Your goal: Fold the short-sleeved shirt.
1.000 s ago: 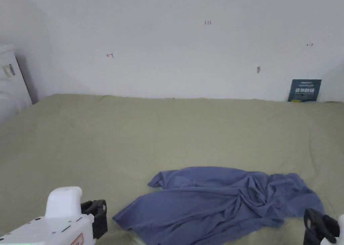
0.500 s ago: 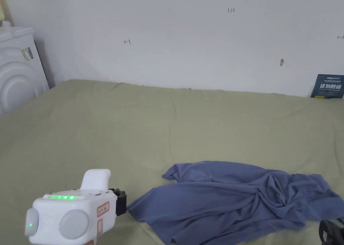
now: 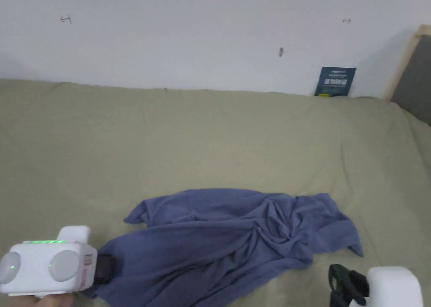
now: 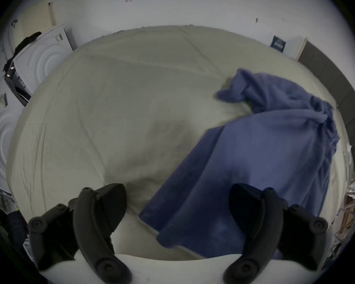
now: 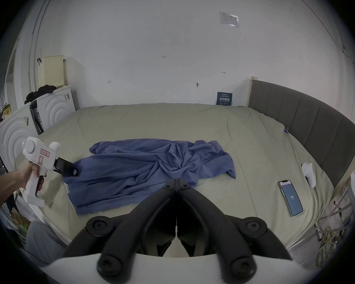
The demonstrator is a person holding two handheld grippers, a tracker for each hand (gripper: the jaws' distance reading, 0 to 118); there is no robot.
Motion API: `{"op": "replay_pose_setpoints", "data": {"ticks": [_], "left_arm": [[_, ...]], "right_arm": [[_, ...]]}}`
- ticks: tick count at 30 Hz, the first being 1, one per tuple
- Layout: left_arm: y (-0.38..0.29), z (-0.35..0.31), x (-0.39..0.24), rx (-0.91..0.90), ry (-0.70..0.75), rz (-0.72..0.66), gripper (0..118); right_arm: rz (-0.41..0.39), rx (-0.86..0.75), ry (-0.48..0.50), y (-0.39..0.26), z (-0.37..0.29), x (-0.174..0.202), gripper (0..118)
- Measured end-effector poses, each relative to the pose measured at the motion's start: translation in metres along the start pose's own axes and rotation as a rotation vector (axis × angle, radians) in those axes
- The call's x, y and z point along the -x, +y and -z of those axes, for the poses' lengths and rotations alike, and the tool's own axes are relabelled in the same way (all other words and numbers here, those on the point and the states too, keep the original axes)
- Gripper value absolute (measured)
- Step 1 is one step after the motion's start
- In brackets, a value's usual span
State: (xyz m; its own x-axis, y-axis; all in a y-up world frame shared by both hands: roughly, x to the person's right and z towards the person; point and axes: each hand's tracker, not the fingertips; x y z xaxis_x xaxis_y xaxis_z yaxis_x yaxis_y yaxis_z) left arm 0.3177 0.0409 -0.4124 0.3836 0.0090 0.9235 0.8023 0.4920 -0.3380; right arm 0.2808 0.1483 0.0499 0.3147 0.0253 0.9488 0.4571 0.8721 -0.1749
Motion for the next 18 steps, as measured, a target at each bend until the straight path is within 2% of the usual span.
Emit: {"op": "replay_pose_setpoints", "data": {"ticks": [1, 2, 3, 4, 6, 9, 14, 15, 16, 17, 18], "left_arm": [[-0.001, -0.007, -0.001, -0.024, -0.003, 0.006, 53], [0.0, -0.013, 0.0, -0.087, 0.01, 0.029, 0], [0.002, -0.017, -0.002, -0.129, -0.026, -0.005, 0], [0.002, -0.017, -0.001, -0.032, -0.023, 0.008, 0], [-0.004, -0.02, -0.001, 0.013, -0.153, -0.068, 0], [0.0, -0.017, -0.001, -0.001, -0.125, -0.043, 0], [0.002, -0.011, 0.003, -0.003, -0.13, -0.046, 0], [0.001, -0.013, 0.002, -0.003, -0.129, -0.041, 0], [0.0, -0.014, 0.001, -0.006, -0.126, -0.033, 0], [0.0, -0.014, 0.0, -0.006, -0.125, -0.02, 0], [0.0, -0.014, -0.001, -0.01, -0.119, -0.008, 0]], "right_arm": [[0.001, 0.007, 0.003, 0.0, 0.002, -0.003, 1], [0.003, 0.023, 0.01, 0.0, 0.006, -0.006, 1], [0.005, 0.03, 0.01, 0.0, 0.009, -0.009, 1], [0.004, 0.037, 0.008, 0.0, 0.012, -0.013, 1], [-0.02, 0.064, 0.0, 0.002, 0.024, -0.024, 1], [-0.043, 0.099, -0.034, 0.015, 0.059, -0.045, 1], [-0.076, 0.162, -0.104, 0.062, 0.161, -0.092, 1], [-0.085, 0.19, -0.125, 0.071, 0.184, -0.099, 11], [-0.072, 0.198, -0.11, 0.081, 0.21, -0.11, 33], [-0.068, 0.251, -0.128, 0.09, 0.237, -0.116, 45], [-0.046, 0.292, -0.129, 0.095, 0.261, -0.122, 45]]}}
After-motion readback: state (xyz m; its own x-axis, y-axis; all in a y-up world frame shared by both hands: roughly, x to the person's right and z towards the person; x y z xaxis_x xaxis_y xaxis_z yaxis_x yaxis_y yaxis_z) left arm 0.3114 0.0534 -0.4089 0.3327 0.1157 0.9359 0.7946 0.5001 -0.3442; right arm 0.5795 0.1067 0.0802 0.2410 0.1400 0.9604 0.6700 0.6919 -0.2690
